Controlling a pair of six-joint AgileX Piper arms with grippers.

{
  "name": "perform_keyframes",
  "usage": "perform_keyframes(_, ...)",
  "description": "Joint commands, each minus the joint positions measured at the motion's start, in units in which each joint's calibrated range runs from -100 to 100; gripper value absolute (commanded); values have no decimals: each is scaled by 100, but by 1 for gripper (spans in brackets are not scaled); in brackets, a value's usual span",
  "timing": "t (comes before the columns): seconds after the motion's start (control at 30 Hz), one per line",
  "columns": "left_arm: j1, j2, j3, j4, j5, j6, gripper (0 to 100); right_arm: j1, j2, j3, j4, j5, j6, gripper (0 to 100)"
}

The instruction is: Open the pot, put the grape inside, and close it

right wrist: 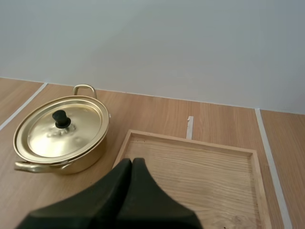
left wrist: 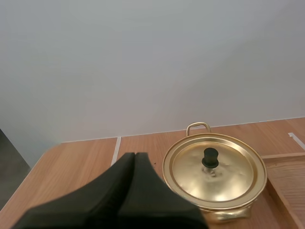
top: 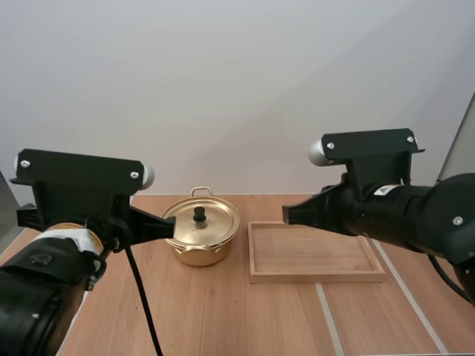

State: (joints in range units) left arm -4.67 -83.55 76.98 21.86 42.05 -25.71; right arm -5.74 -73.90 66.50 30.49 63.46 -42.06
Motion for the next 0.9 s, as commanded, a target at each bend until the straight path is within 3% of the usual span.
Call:
perform_keyframes(0.0,-16,-38,298,289,-570,-163,0,-23,-117,183,9,-236,-149,0)
perform_keyframes(0.63,-16,-38,1420,303,-1016,-396,0,-23,-117,593,9,-613,-287,0)
perform_keyframes(0.87,-16,-728,1621,369,-1016,-396,0,-23,-117,593,-39,-846,-287,0)
